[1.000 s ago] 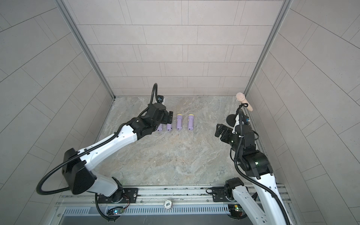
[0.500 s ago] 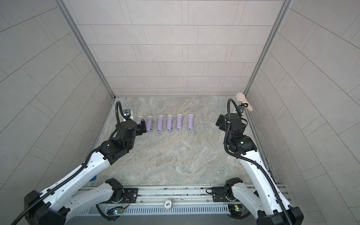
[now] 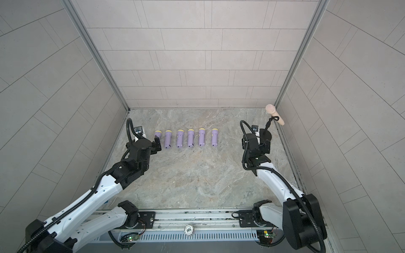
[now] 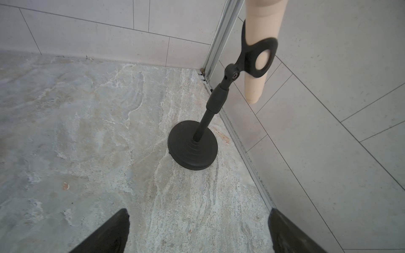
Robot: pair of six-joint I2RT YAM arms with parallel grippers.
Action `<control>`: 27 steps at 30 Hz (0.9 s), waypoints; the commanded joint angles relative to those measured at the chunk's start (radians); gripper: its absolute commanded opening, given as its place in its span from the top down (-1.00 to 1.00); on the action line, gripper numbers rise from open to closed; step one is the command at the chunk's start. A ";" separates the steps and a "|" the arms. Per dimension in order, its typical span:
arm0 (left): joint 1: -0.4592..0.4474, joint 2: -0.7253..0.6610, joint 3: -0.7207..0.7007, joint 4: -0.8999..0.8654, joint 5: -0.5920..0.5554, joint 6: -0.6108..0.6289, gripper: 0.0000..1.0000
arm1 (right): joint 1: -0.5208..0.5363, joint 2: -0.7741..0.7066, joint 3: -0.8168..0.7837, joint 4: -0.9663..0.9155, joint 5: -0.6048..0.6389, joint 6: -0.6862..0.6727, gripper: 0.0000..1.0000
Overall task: Close the plug at the bottom of the flashlight
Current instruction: Reset both arms
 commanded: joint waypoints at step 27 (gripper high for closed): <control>0.123 0.071 -0.127 0.142 -0.077 0.072 -0.99 | -0.077 0.371 -0.221 0.766 -0.151 -0.054 -0.99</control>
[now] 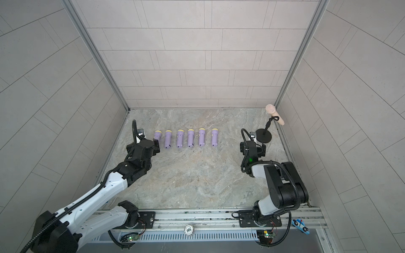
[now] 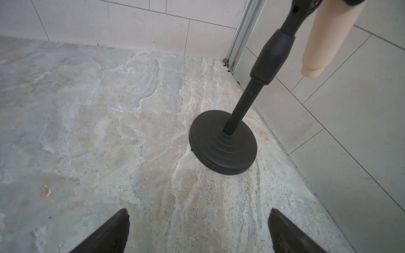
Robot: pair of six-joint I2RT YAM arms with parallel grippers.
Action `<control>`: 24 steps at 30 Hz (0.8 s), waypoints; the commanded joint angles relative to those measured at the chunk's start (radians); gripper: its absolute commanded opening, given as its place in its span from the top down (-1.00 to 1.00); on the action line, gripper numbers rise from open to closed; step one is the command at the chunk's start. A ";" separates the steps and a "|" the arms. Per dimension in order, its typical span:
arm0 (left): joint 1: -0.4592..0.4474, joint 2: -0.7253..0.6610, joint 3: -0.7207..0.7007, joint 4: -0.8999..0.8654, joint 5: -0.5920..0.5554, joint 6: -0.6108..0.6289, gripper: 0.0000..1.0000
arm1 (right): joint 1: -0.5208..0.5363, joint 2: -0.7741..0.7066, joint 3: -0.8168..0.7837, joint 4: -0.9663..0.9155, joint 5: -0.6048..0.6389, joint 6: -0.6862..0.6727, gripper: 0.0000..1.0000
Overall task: Close the plug at the bottom of the flashlight
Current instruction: Reset both arms
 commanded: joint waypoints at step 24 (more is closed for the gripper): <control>0.336 0.376 -0.255 0.807 0.188 0.270 -0.99 | 0.019 -0.008 0.005 0.028 0.058 0.018 -1.00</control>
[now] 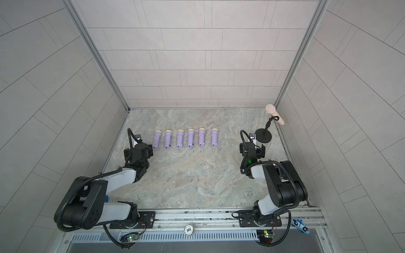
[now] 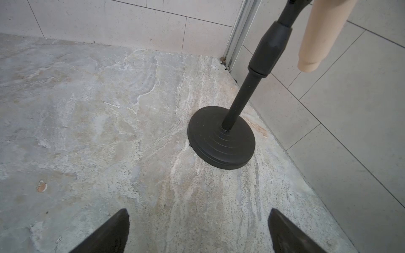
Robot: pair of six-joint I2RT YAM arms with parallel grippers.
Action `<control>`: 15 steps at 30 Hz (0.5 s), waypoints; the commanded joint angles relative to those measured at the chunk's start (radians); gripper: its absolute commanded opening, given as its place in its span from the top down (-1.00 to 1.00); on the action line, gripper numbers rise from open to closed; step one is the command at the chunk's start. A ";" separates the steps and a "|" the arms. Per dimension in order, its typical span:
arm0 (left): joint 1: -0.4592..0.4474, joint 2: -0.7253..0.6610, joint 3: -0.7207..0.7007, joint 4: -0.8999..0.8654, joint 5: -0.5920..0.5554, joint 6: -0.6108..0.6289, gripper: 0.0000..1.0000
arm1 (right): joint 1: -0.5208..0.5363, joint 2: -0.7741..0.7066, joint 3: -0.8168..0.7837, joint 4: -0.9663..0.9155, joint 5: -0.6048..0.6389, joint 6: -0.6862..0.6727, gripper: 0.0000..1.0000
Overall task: Close the plug at the bottom of the flashlight
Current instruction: Reset both arms
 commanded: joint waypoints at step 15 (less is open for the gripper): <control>0.152 0.000 -0.017 0.137 0.304 -0.009 -0.99 | 0.002 -0.013 0.010 0.011 0.019 0.004 -0.99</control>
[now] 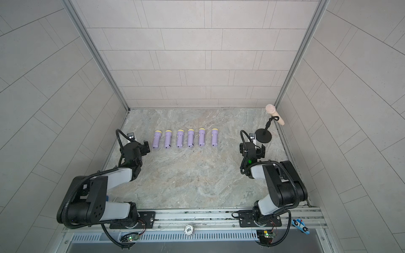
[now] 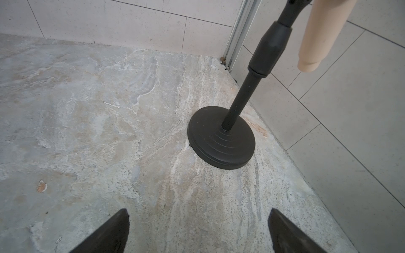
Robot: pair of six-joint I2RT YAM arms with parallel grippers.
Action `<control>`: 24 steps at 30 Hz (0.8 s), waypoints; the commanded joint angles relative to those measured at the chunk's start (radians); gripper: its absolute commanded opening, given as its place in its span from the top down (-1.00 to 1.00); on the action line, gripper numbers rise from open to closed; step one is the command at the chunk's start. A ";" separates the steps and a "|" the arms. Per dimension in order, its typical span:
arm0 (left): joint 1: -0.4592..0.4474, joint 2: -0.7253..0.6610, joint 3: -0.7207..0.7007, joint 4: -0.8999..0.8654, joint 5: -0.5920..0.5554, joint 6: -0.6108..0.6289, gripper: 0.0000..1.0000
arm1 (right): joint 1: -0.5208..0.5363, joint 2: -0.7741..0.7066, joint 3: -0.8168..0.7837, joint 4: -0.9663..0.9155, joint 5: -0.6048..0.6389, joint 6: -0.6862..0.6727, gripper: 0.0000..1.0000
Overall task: Close the plug at the bottom of the flashlight
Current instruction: Reset both arms
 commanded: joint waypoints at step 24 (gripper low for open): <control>-0.075 0.131 -0.017 0.152 0.140 0.099 -0.99 | 0.000 -0.013 0.009 0.010 0.017 0.005 -1.00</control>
